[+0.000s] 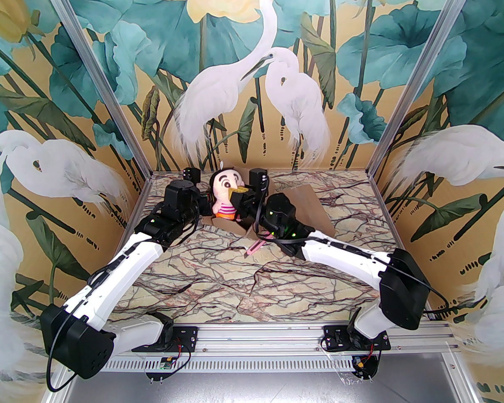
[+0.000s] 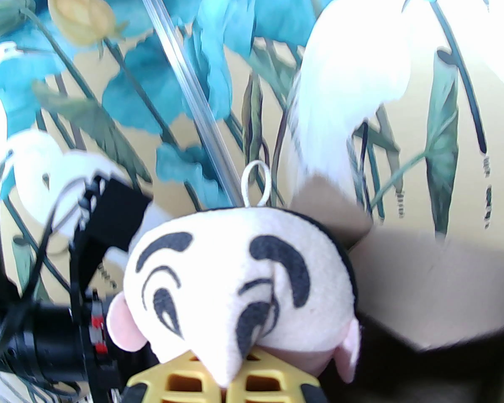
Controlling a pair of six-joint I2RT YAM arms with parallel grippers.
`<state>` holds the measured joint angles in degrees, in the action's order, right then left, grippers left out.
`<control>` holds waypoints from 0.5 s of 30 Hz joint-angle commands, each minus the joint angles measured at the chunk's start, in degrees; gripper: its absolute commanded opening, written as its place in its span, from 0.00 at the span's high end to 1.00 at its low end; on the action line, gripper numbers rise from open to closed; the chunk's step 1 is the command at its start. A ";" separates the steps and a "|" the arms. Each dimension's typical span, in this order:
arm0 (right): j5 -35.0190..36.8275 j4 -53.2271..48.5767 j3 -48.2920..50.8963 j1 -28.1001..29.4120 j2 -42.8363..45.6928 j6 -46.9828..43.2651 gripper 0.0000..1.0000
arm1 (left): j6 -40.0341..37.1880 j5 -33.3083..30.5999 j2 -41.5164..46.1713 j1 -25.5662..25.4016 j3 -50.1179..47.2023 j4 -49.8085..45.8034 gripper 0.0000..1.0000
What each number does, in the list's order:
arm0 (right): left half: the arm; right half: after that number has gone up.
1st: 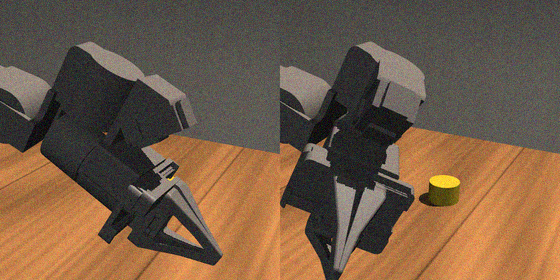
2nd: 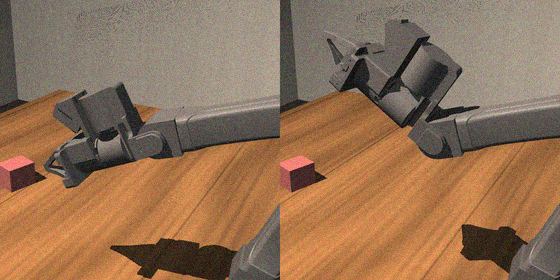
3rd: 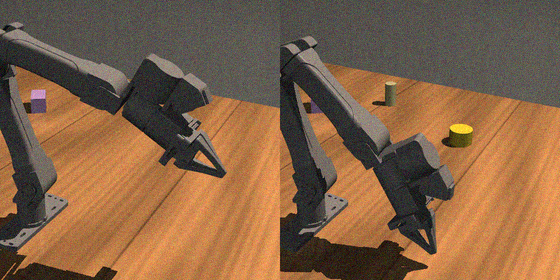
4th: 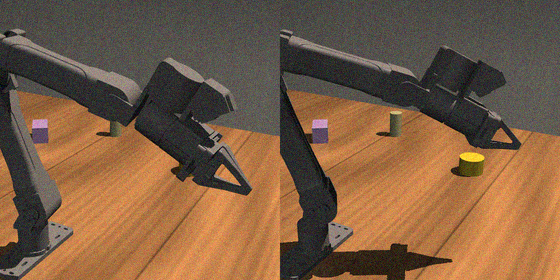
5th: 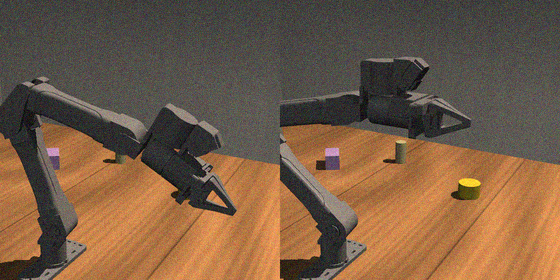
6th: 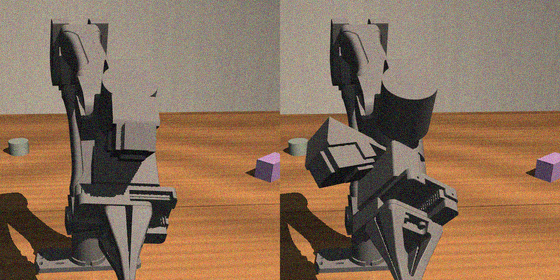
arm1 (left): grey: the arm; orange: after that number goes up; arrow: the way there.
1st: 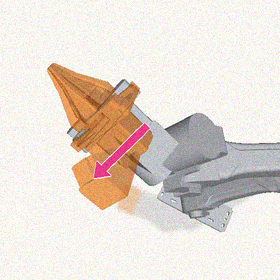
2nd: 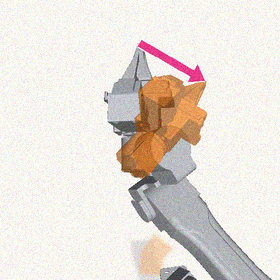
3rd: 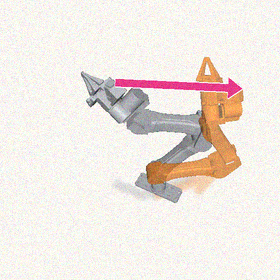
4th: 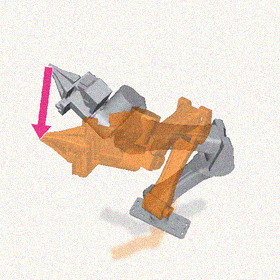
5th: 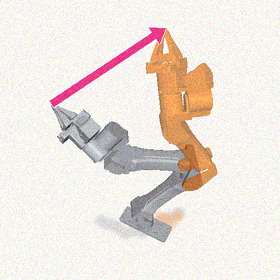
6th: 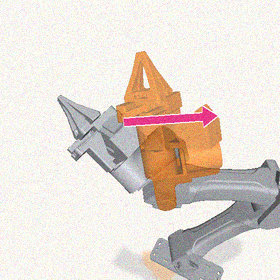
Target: Unpack the express box
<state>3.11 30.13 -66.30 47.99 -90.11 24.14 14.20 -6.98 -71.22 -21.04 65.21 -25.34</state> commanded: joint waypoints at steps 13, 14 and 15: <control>-0.43 -14.26 -15.68 -7.04 -0.41 7.19 1.00 | -4.90 -4.44 -4.57 14.15 6.45 -8.34 1.00; -0.13 -16.31 -15.72 -7.36 -1.03 7.82 1.00 | -5.59 -3.04 -5.06 15.48 6.99 -8.77 1.00; 0.63 -17.83 -15.66 -7.47 -1.68 8.26 1.00 | -6.13 -1.67 -5.66 16.67 7.40 -9.12 1.00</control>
<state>2.00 21.61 -80.86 41.10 -89.93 30.22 10.81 -11.16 -75.68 -7.22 69.95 -32.84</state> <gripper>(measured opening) 0.059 0.080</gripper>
